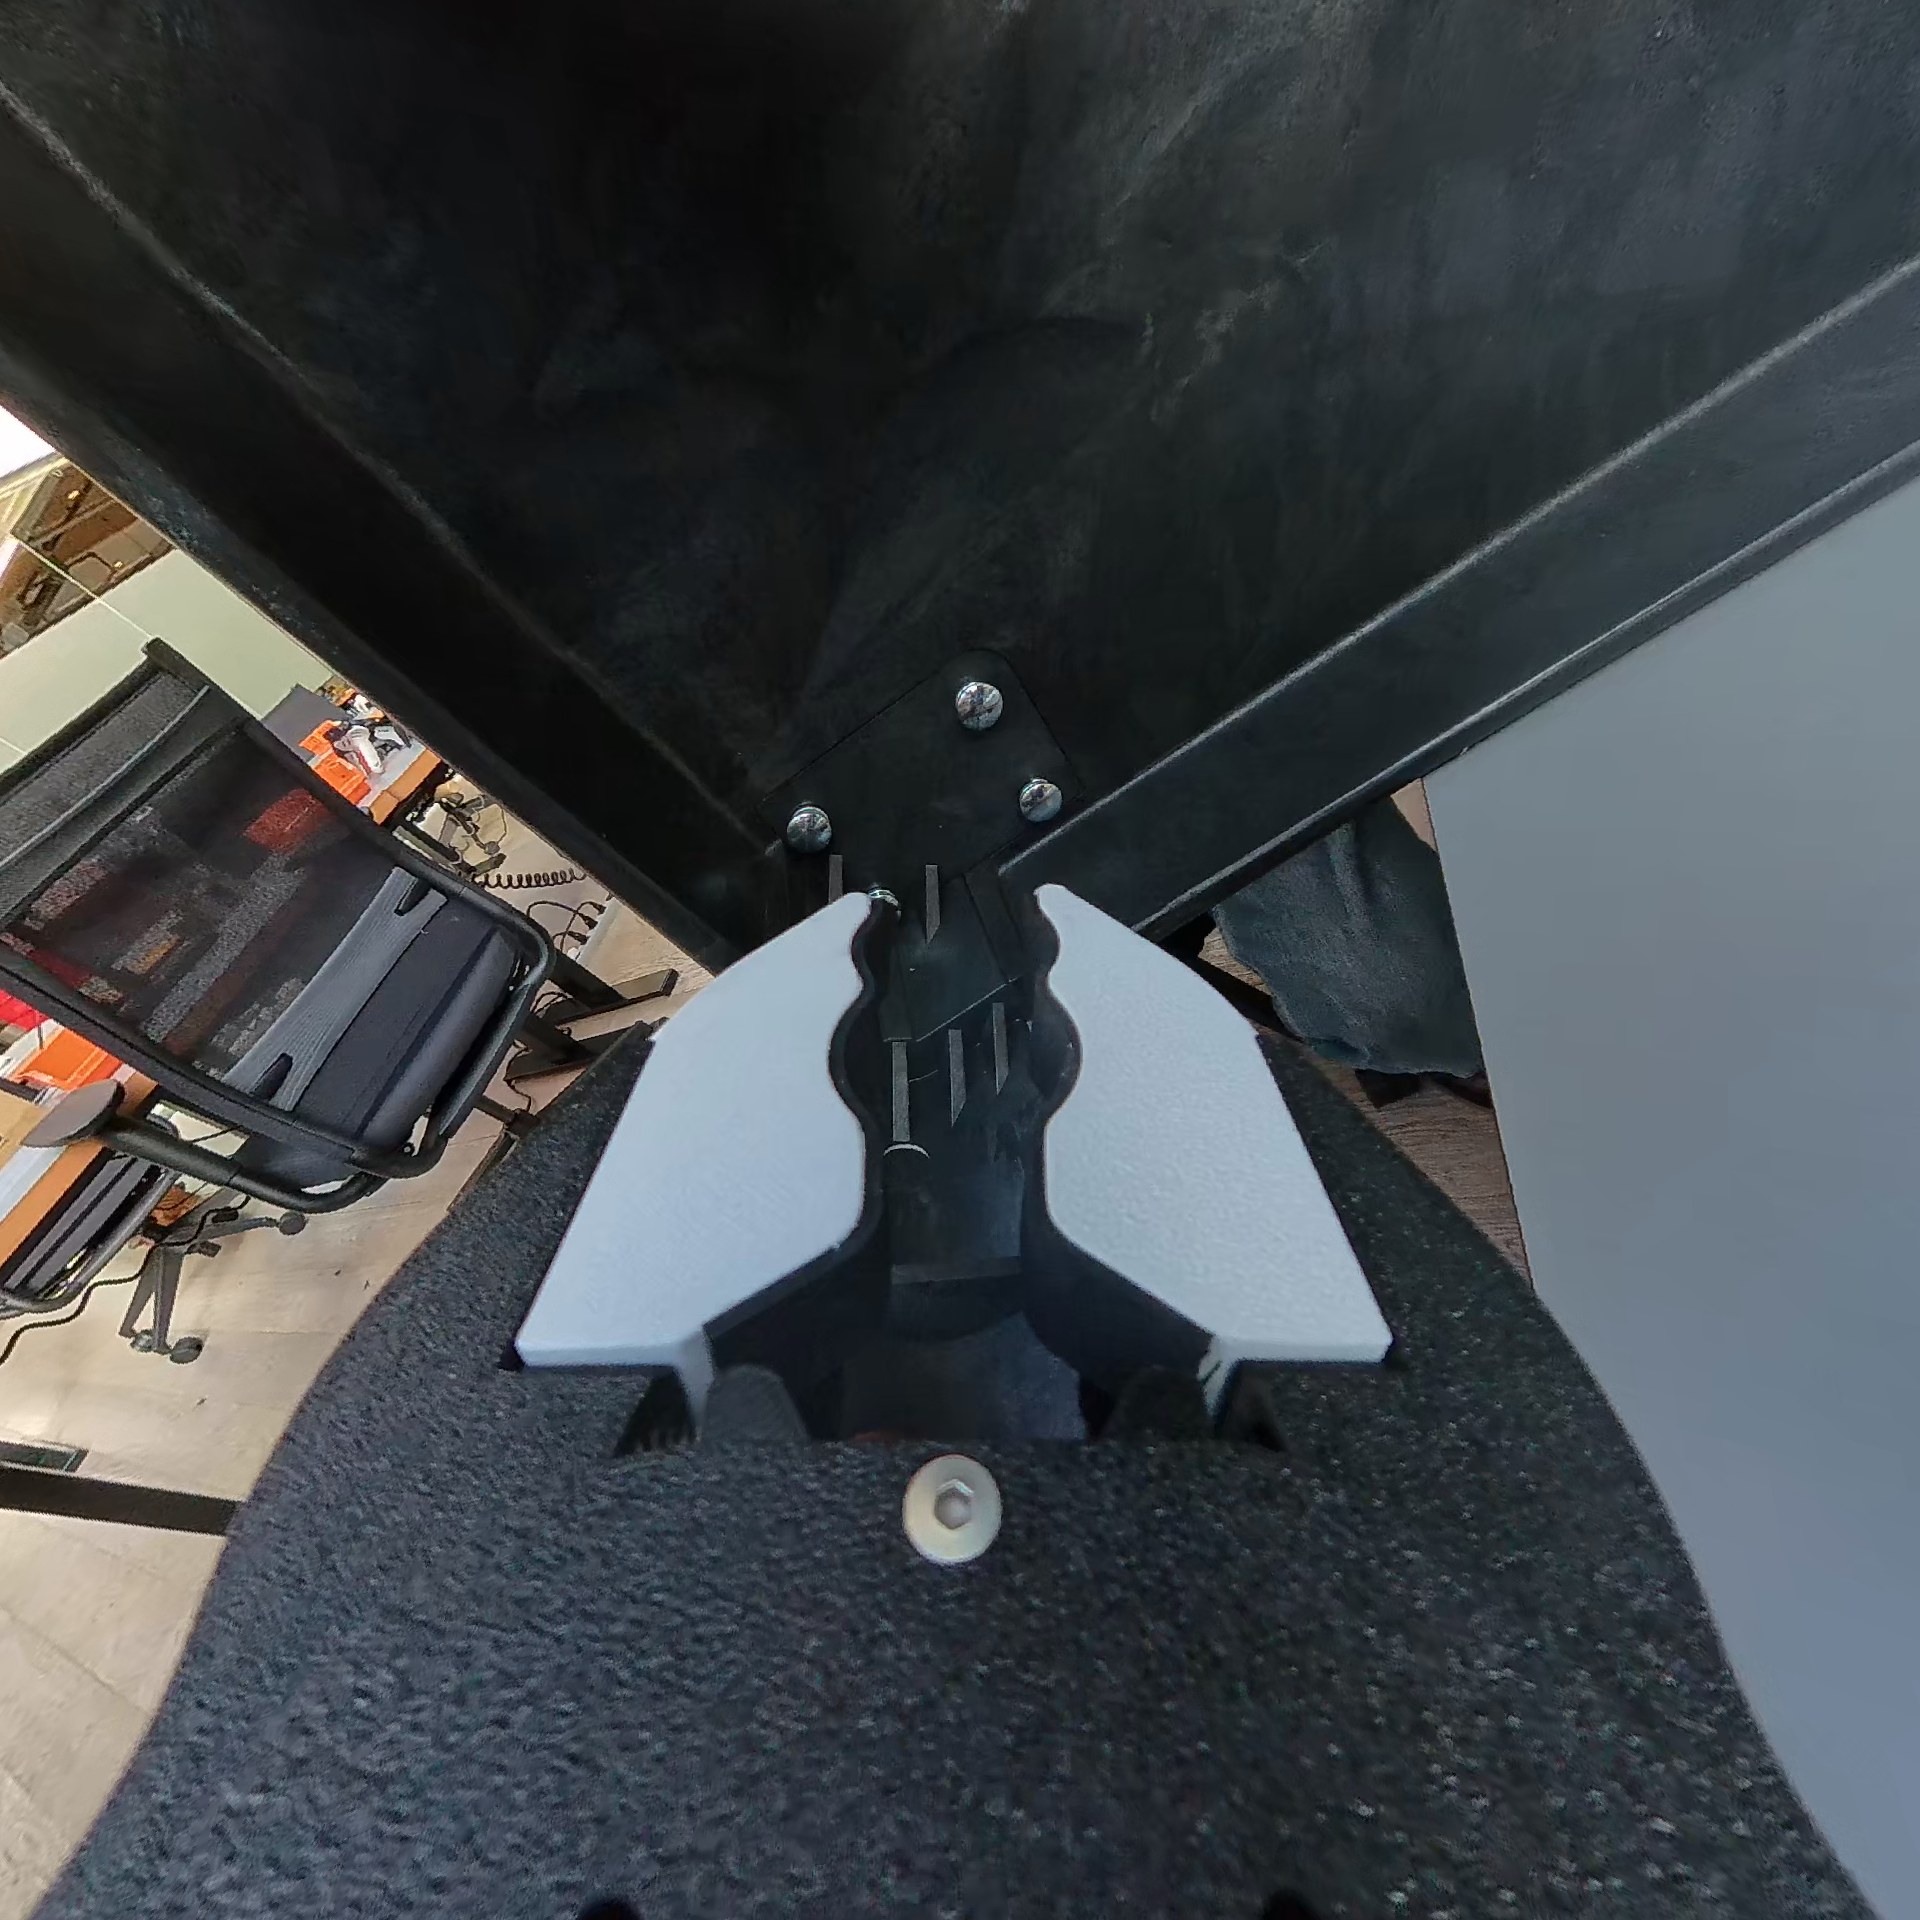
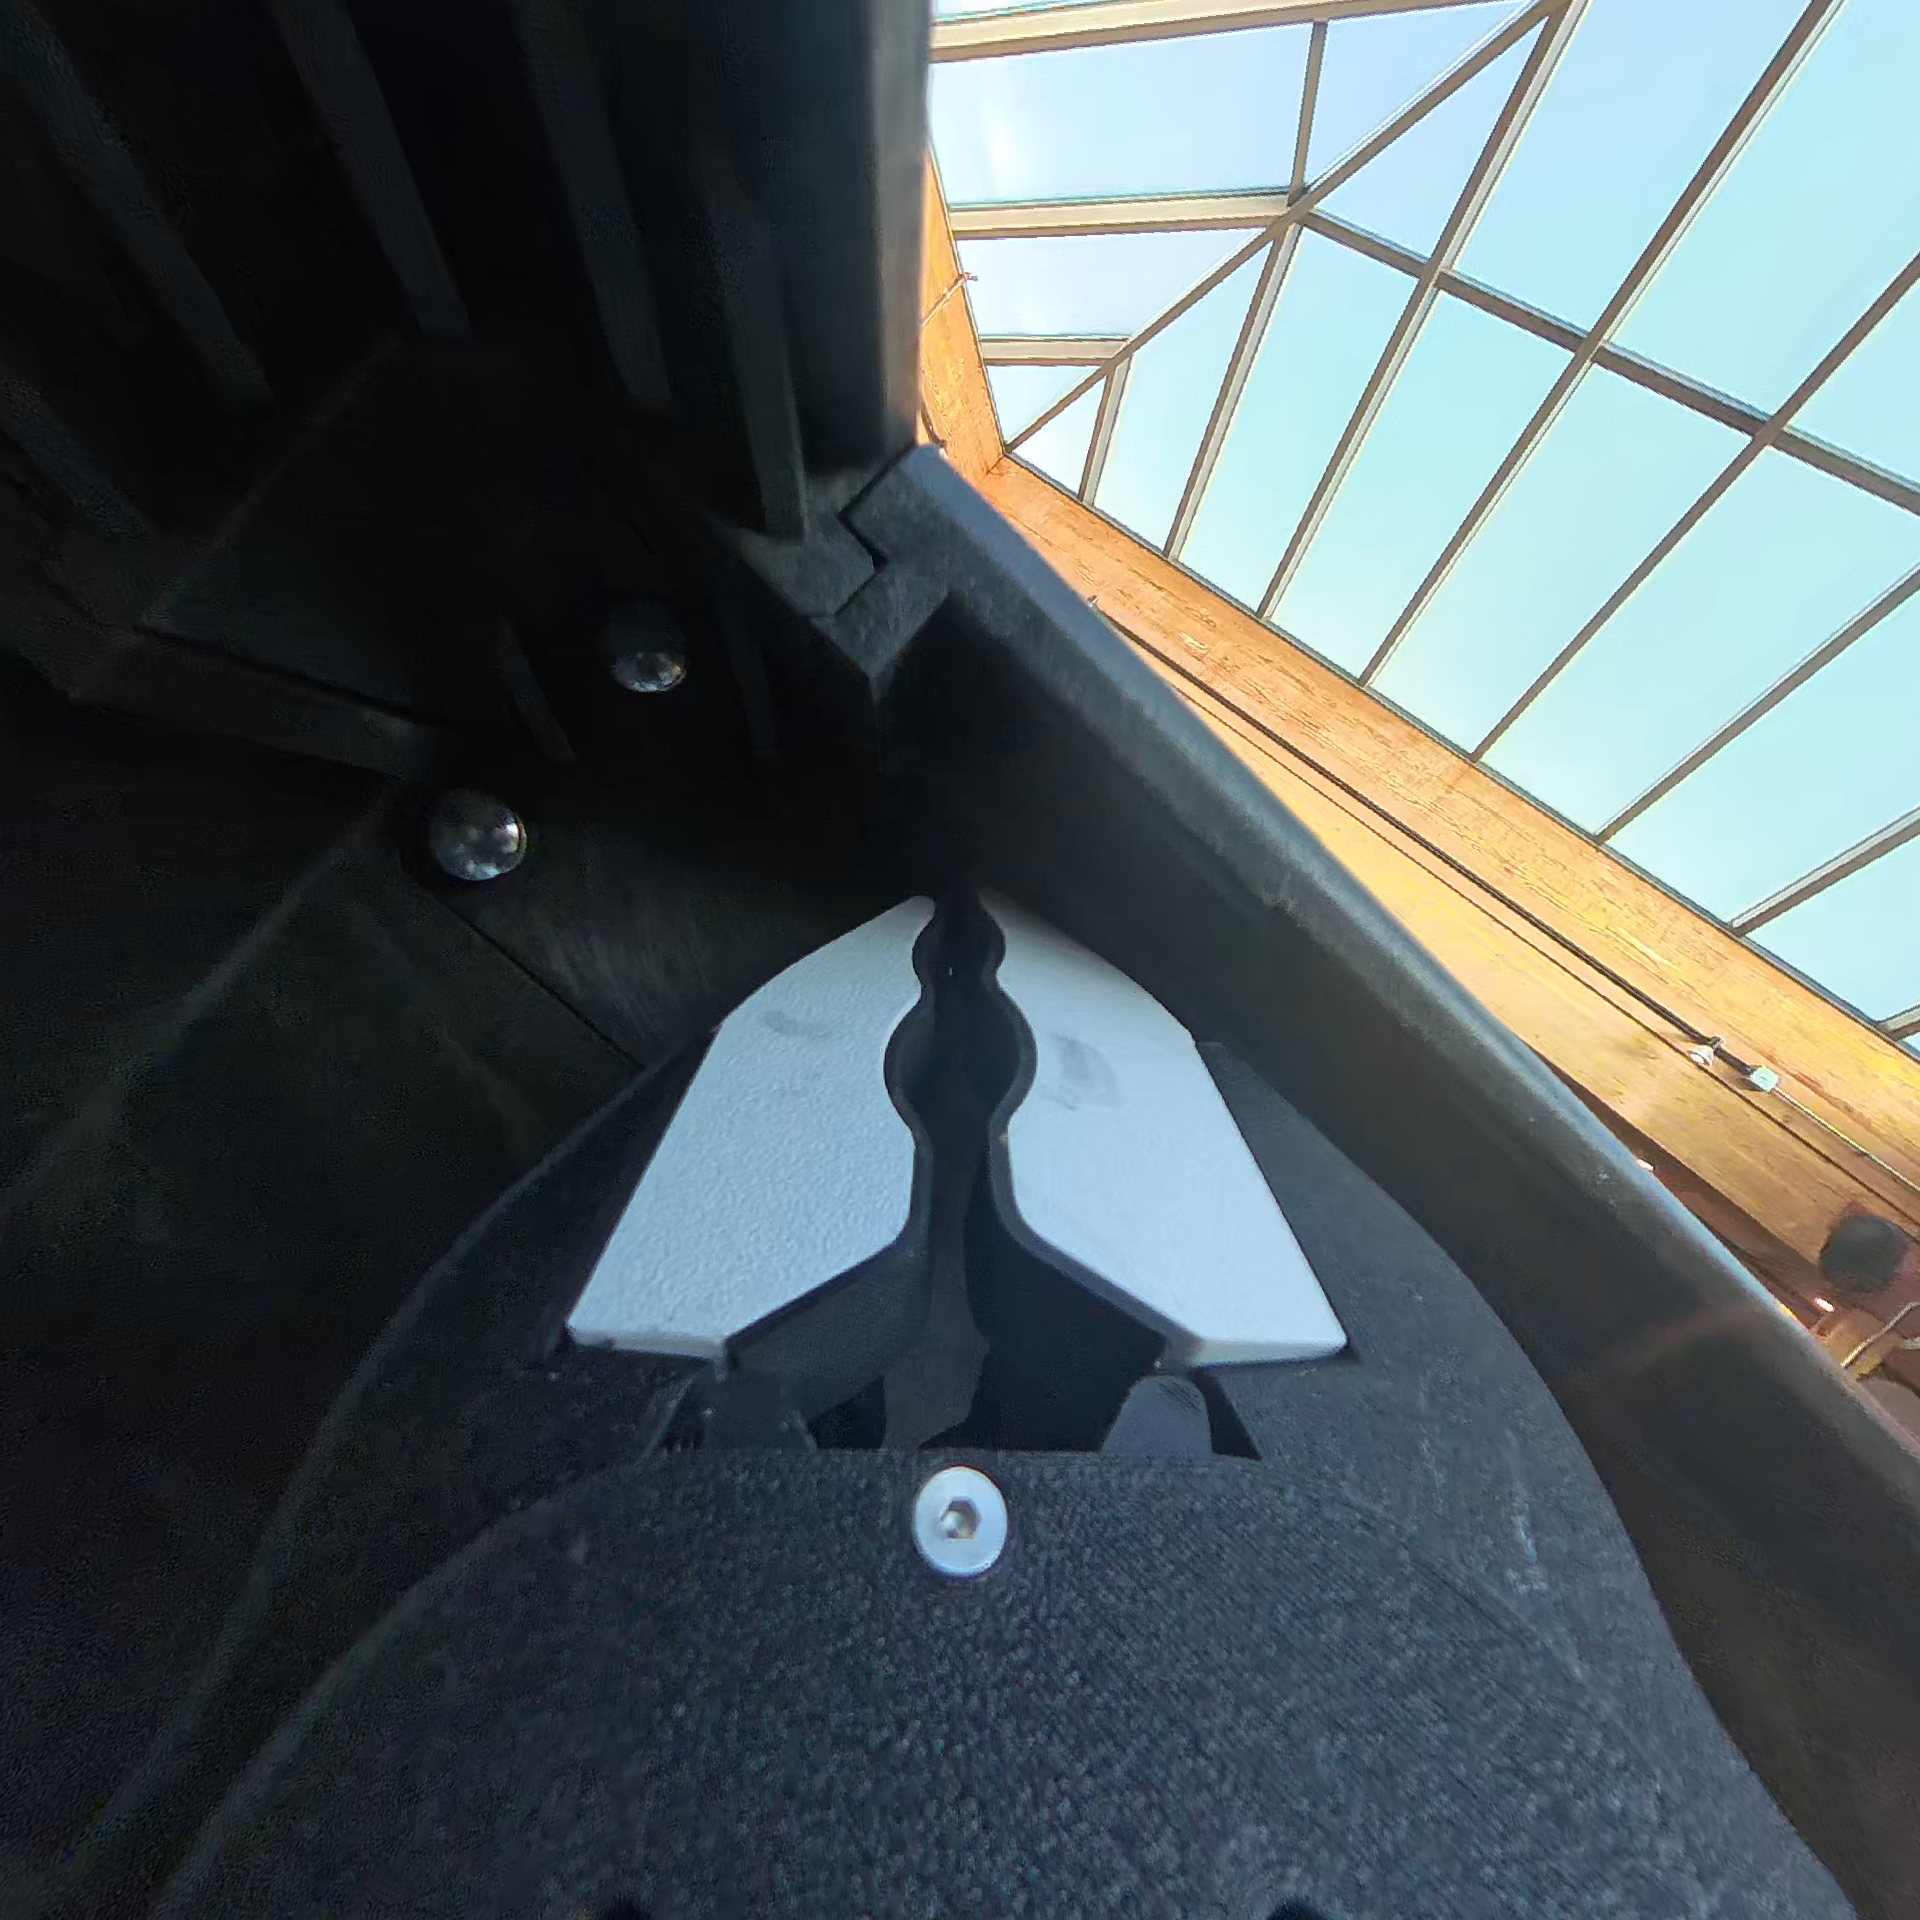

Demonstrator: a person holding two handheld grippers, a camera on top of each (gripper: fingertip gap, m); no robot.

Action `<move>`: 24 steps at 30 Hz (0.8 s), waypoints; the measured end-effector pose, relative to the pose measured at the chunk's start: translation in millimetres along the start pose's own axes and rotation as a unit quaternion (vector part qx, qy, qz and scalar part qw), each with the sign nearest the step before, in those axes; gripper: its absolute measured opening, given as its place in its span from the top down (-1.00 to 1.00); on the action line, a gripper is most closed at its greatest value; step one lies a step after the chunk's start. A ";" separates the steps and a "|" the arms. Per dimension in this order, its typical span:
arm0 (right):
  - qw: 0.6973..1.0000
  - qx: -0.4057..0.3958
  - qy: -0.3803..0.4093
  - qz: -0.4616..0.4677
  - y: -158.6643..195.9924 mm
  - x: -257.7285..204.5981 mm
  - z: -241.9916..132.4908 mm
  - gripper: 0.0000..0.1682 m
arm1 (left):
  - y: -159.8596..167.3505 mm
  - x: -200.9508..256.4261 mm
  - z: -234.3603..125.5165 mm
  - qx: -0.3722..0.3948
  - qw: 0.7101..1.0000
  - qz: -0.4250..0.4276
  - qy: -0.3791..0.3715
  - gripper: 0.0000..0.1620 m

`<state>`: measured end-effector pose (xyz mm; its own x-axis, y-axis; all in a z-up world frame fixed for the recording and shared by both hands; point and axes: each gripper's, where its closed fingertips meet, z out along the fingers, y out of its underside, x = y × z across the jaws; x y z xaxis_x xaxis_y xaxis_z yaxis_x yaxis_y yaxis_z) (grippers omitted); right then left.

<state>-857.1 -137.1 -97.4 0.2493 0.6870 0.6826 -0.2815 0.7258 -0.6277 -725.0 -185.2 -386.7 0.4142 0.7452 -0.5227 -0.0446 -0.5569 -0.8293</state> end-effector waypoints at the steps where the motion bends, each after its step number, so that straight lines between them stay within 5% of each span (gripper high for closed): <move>1: 1.000 0.000 0.000 0.002 -0.3 0.4 0.3 1.00 | 0.1 -0.1 0.0 0.000 1.000 0.000 0.000 0.70; 24: 0.991 0.081 0.034 0.097 2.8 5.4 -2.1 1.00 | 2.2 3.3 1.6 -0.006 1.000 0.013 0.004 0.70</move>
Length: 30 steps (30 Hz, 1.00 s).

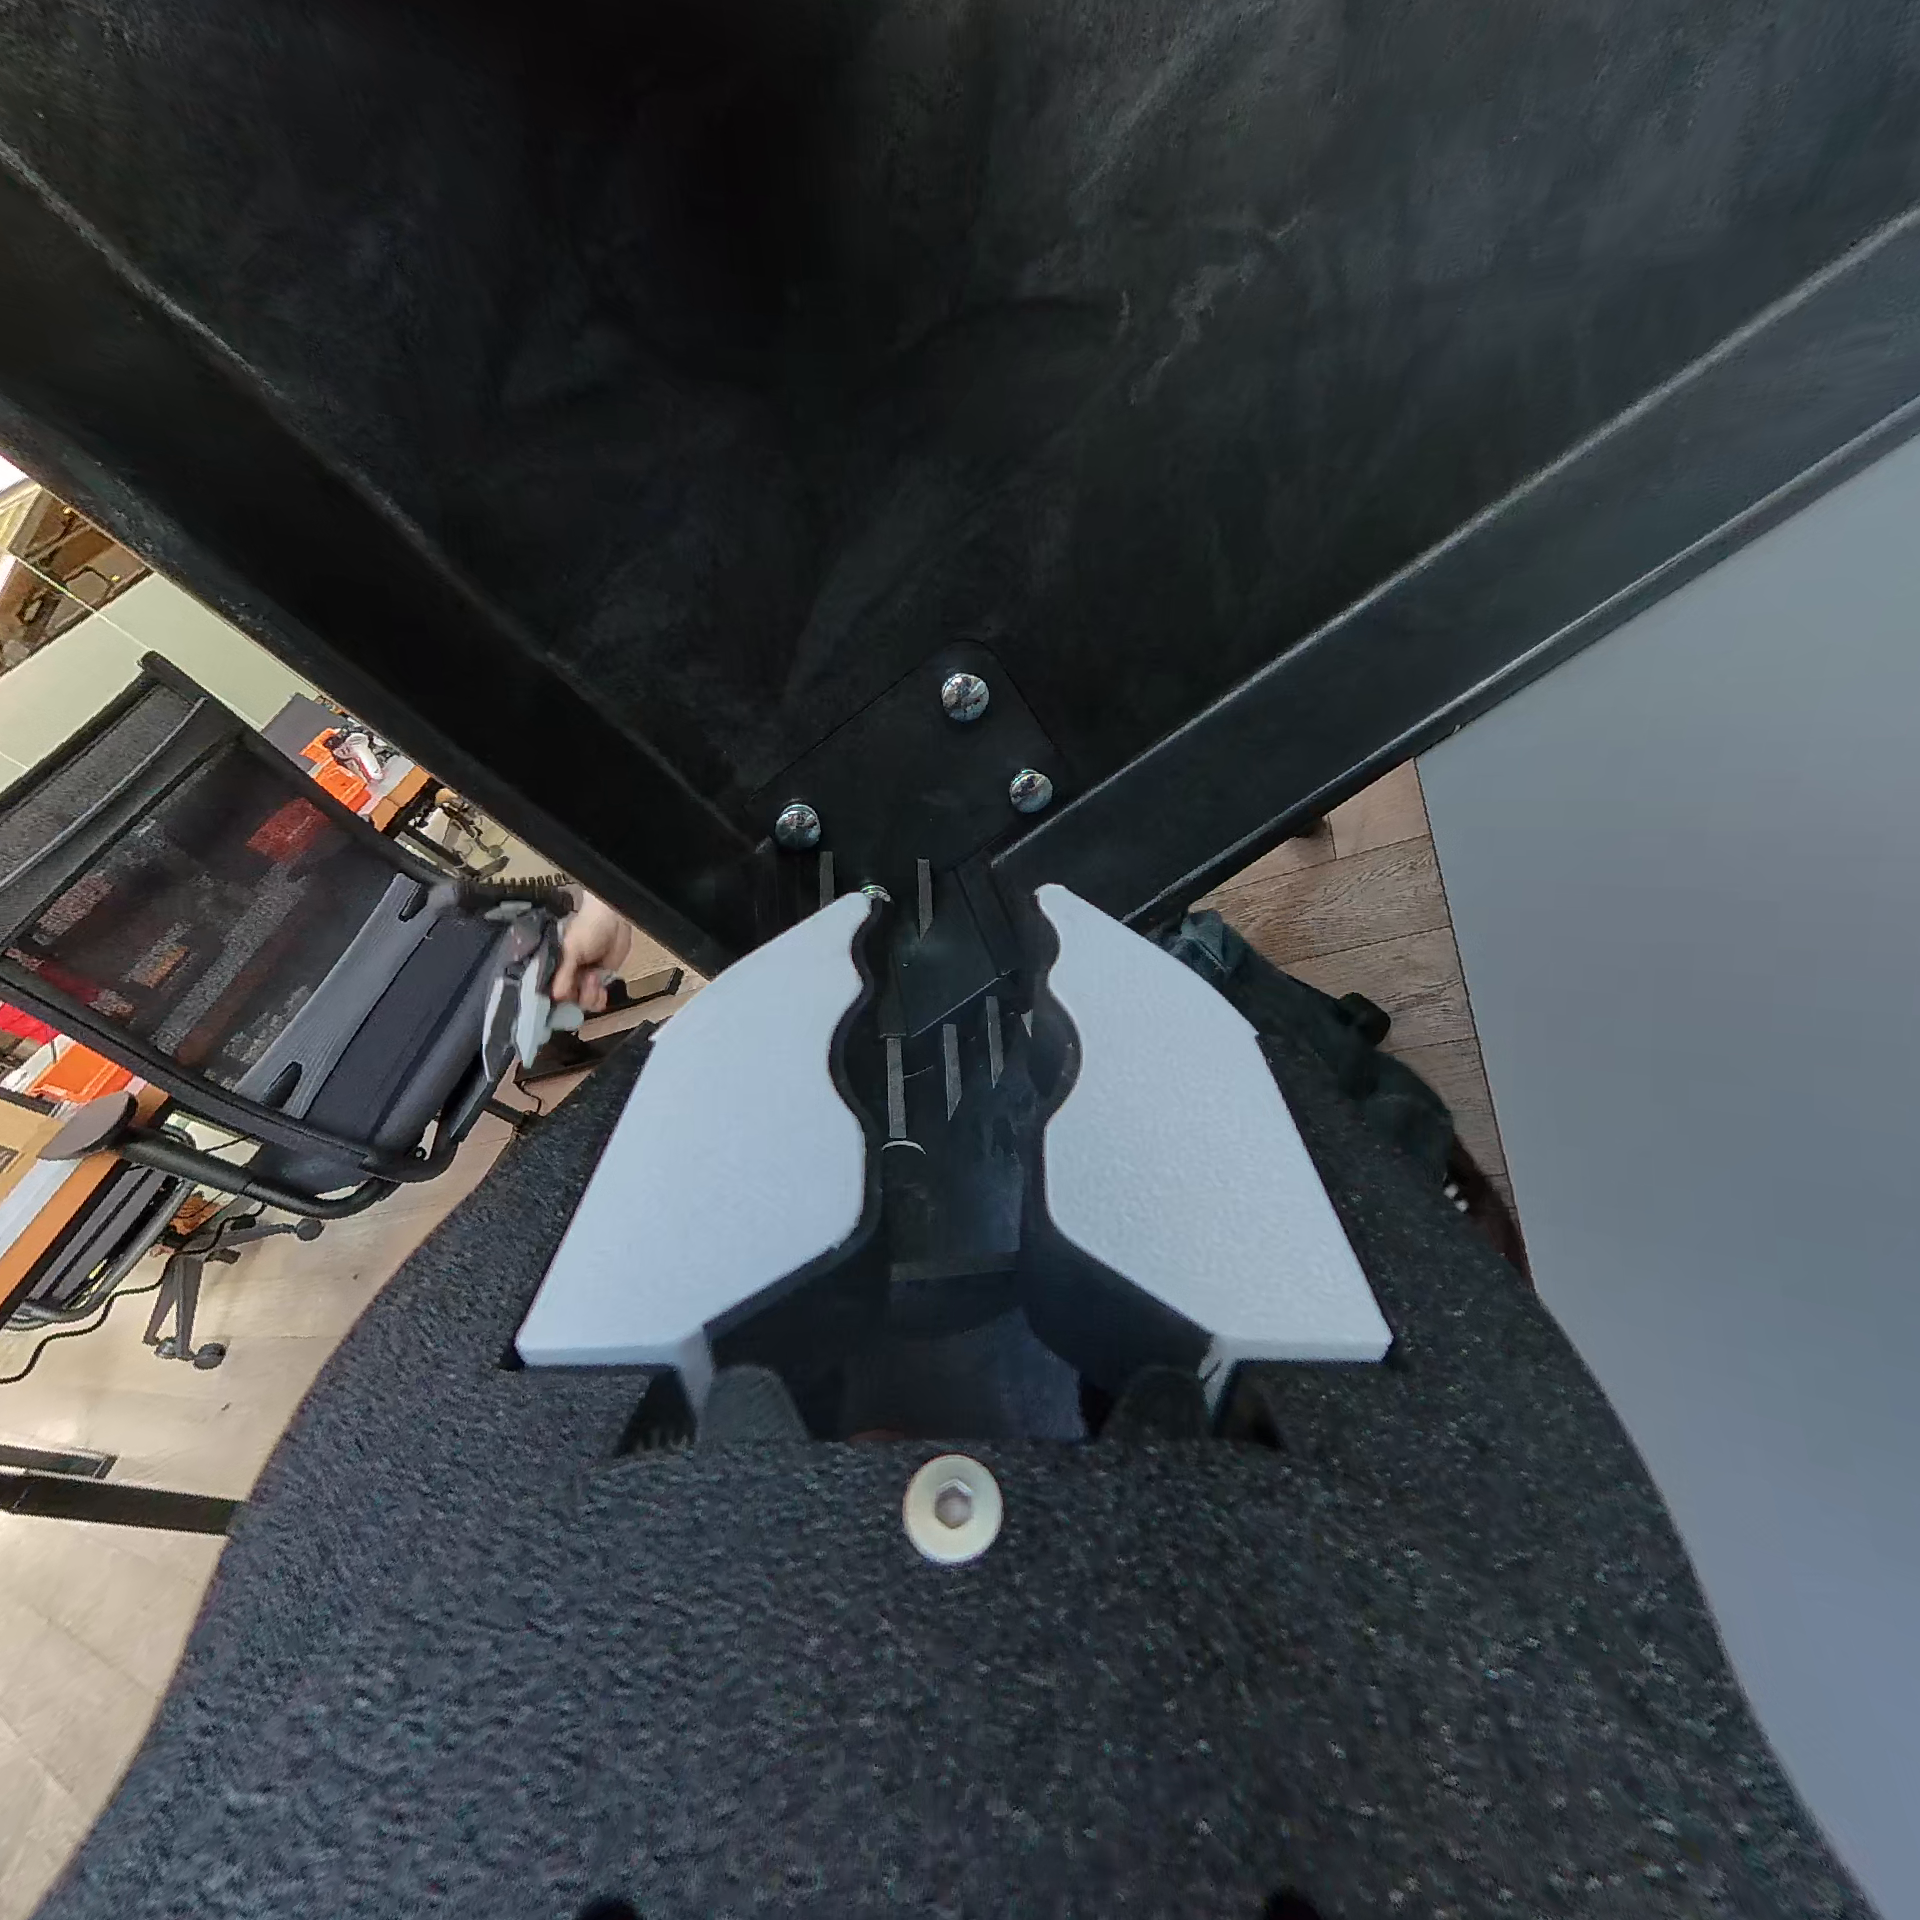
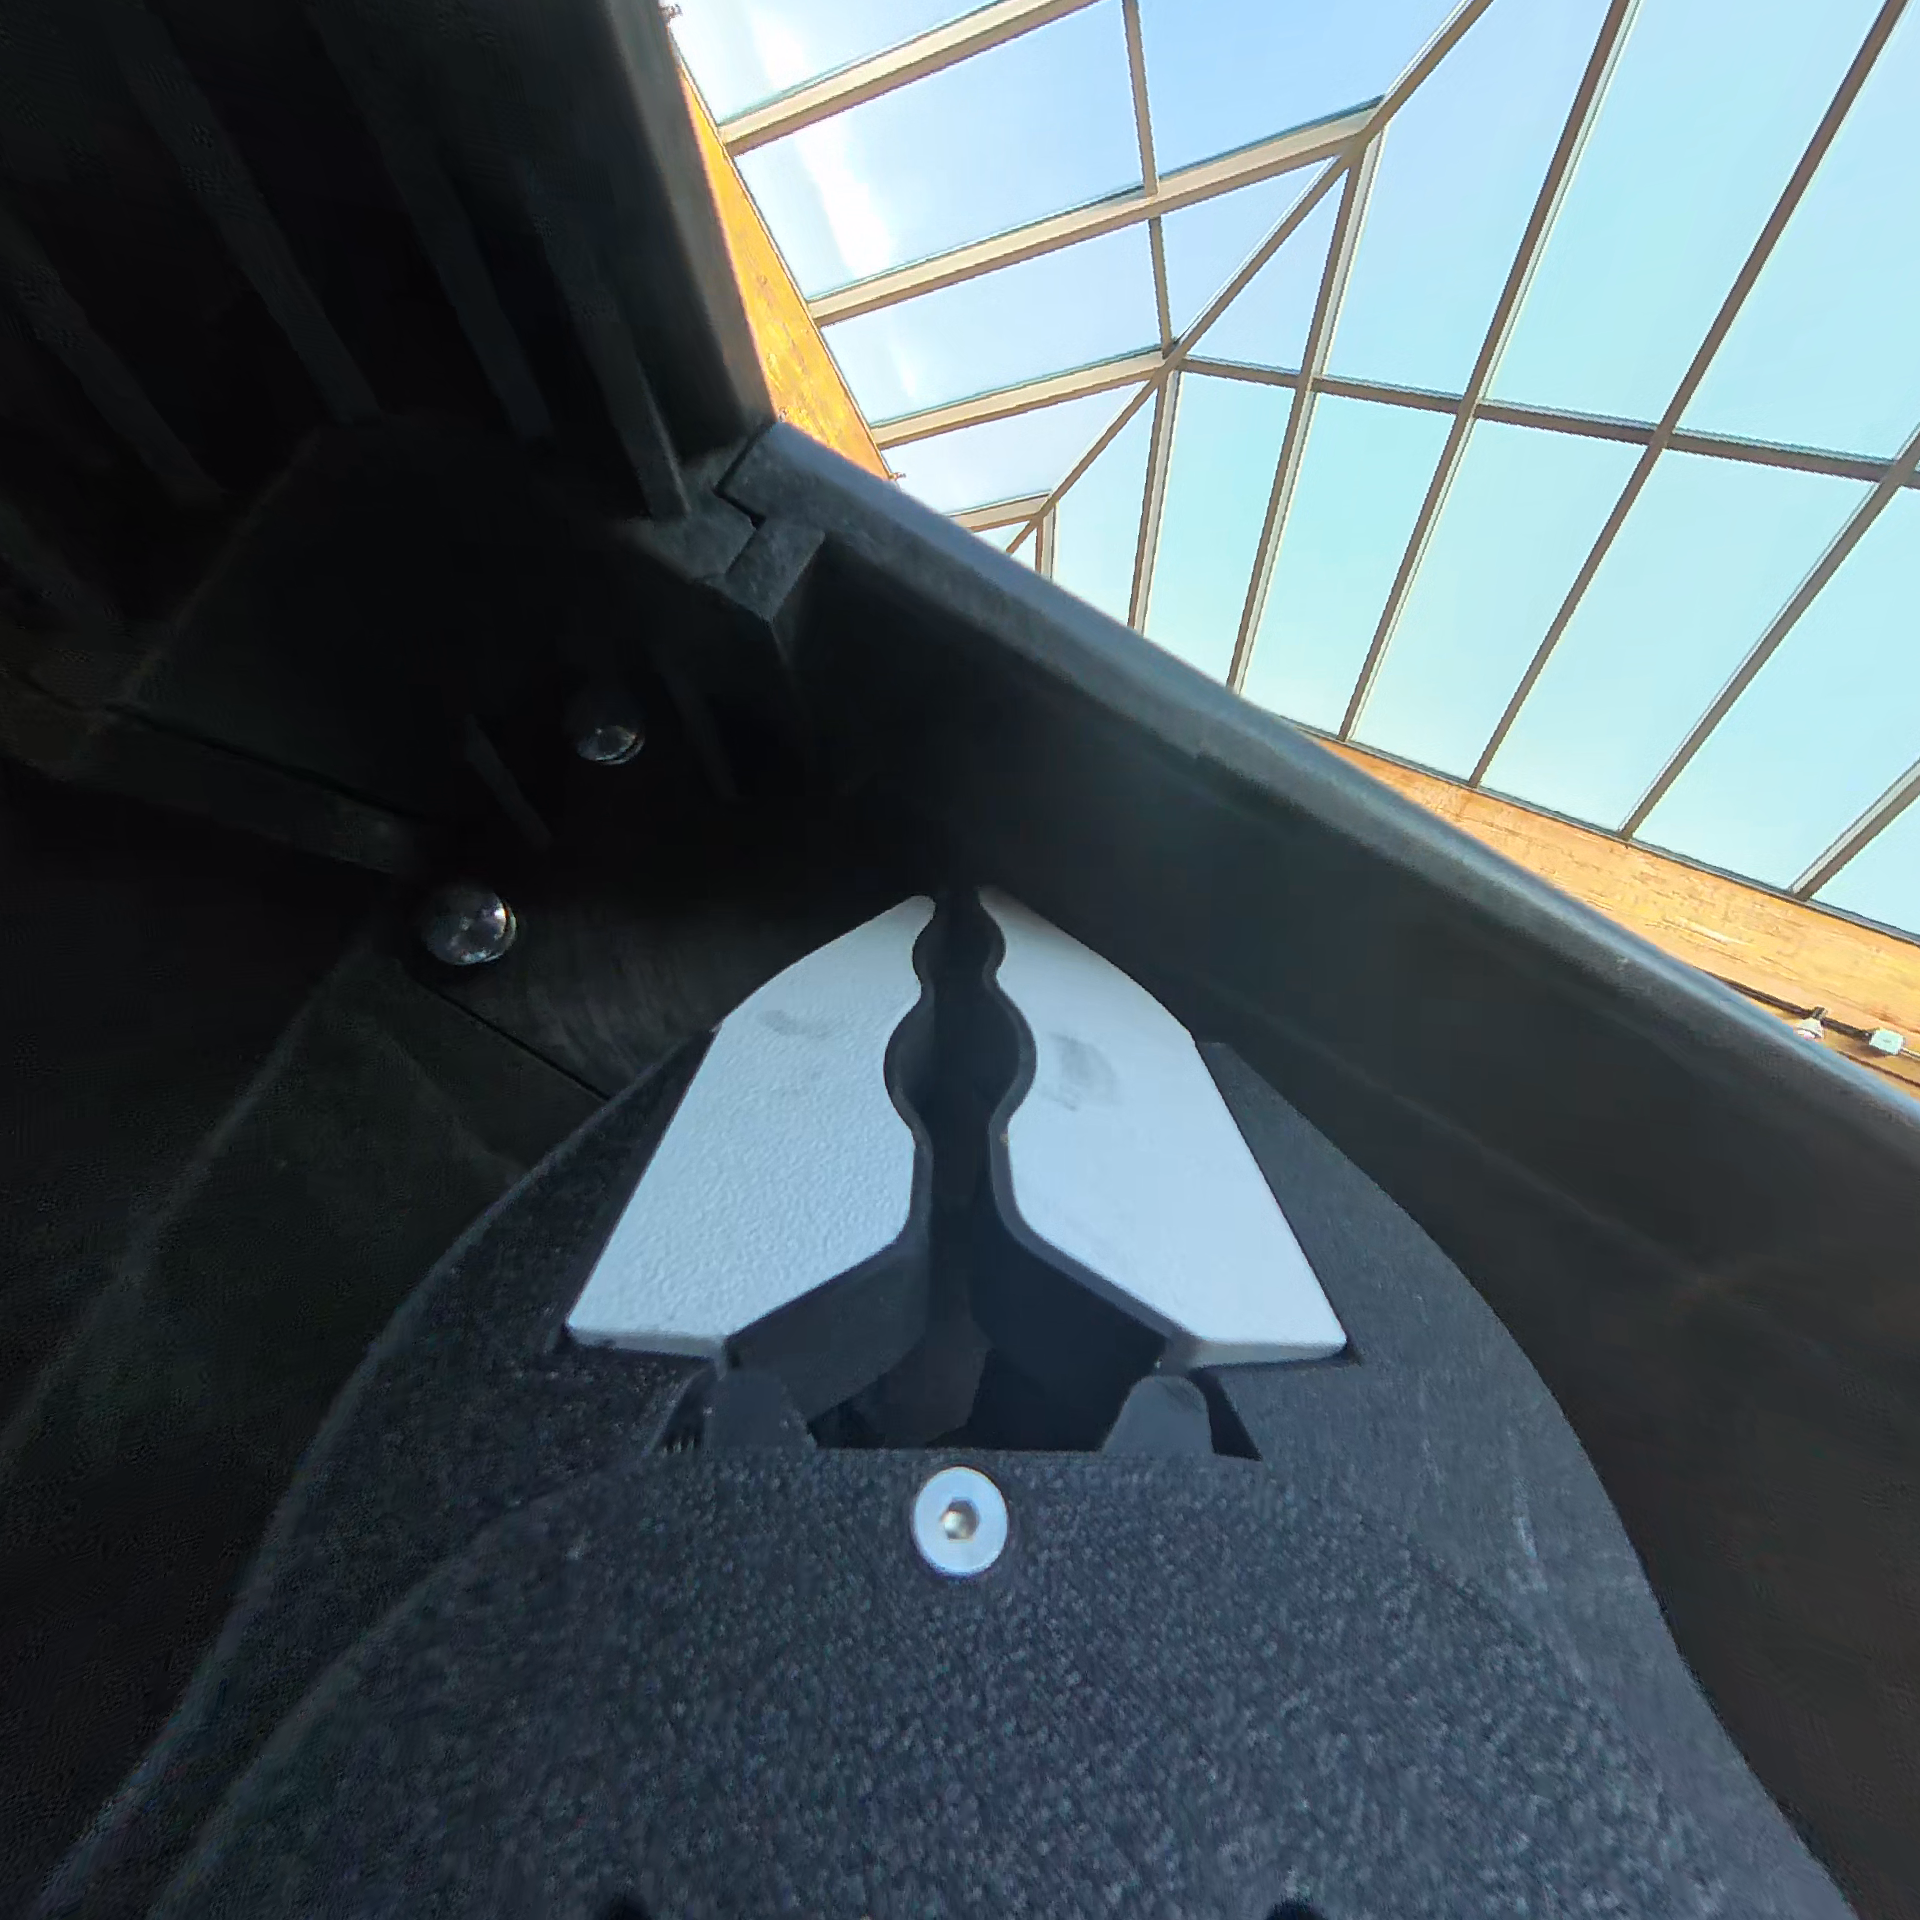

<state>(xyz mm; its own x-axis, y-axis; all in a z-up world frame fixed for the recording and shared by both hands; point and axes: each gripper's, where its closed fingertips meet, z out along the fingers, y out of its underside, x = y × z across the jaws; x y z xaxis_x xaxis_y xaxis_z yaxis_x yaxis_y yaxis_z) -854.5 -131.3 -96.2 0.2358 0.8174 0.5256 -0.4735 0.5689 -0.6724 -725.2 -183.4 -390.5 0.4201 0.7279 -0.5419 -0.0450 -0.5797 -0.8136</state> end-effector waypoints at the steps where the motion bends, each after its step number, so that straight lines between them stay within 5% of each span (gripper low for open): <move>1: 1.000 0.003 0.003 0.007 0.2 0.0 0.0 1.00 | 0.1 0.3 0.1 0.000 1.000 0.000 0.001 0.69; 22: 0.984 0.012 0.038 0.171 16.7 10.5 -6.3 1.00 | 2.7 8.9 1.9 -0.011 1.000 0.018 0.018 0.70; 30: 0.979 0.076 0.024 0.186 5.6 2.2 -23.6 1.00 | 3.3 10.1 2.5 -0.015 0.999 0.013 0.025 0.70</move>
<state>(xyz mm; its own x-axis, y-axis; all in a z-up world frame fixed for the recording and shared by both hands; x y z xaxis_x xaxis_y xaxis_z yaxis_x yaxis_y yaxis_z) -836.6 -124.1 -111.2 0.0608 0.9708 0.2322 -0.6538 0.2145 -0.7256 -723.4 -177.0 -399.2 0.4632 0.6942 -0.5509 -0.0290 -0.6094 -0.7923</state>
